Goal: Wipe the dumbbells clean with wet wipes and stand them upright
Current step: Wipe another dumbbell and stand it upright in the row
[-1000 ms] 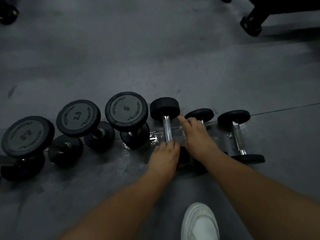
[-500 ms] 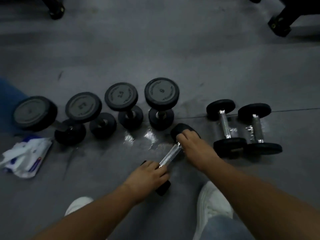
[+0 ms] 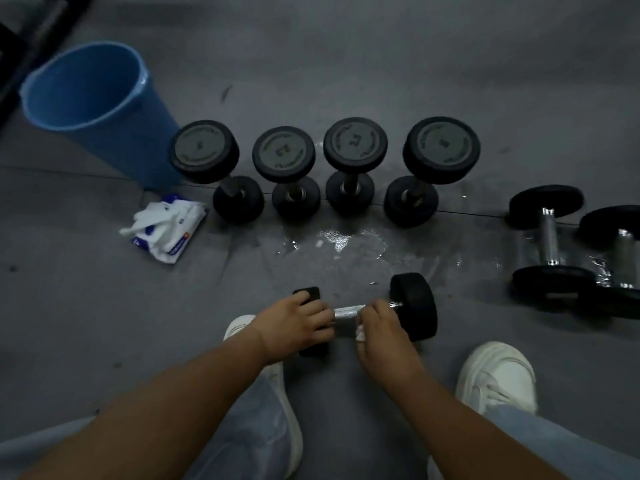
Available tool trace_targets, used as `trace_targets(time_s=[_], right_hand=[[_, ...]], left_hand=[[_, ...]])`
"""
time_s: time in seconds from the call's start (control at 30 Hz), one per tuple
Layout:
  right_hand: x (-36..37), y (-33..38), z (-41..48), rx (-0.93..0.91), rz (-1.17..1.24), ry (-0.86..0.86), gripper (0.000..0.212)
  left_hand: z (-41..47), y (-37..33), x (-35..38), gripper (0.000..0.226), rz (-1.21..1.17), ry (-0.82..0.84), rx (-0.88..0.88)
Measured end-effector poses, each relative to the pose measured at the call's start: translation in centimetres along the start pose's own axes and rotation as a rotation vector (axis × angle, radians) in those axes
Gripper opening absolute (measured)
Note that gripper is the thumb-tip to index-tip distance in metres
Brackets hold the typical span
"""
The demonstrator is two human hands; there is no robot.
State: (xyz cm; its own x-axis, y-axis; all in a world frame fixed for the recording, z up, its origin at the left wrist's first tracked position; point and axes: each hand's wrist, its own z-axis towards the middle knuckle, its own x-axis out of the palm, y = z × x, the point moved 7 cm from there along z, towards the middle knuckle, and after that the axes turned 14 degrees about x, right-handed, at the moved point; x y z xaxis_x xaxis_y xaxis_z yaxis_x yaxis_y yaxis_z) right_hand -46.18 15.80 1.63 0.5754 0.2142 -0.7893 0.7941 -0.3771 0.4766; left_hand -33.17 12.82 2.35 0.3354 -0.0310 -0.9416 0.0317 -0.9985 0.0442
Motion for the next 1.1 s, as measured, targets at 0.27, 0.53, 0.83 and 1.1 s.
trace_targets(time_s=[0.27,0.53,0.83,1.1], right_hand=[[1.2,2.5,-0.3,-0.025,0.118,0.054,0.034],[4.7,3.3,4.0,0.014,-0.280,-0.034,0.032],[6.3,2.5,3.5,-0.064,-0.458,0.032,0.050],[5.5,4.0,4.4,-0.103,-0.478,0.024,0.041]], left_hand=[[-1.4,0.7,1.8,0.106,-0.636,0.129,-0.761],[-1.2,1.5,3.1,0.105,-0.612,-0.031,-0.789],[-0.9,2.5,3.7,0.106,-0.670,-0.070,-0.746],[-1.0,3.3,2.8,0.104,-0.665,-0.024,-0.726]])
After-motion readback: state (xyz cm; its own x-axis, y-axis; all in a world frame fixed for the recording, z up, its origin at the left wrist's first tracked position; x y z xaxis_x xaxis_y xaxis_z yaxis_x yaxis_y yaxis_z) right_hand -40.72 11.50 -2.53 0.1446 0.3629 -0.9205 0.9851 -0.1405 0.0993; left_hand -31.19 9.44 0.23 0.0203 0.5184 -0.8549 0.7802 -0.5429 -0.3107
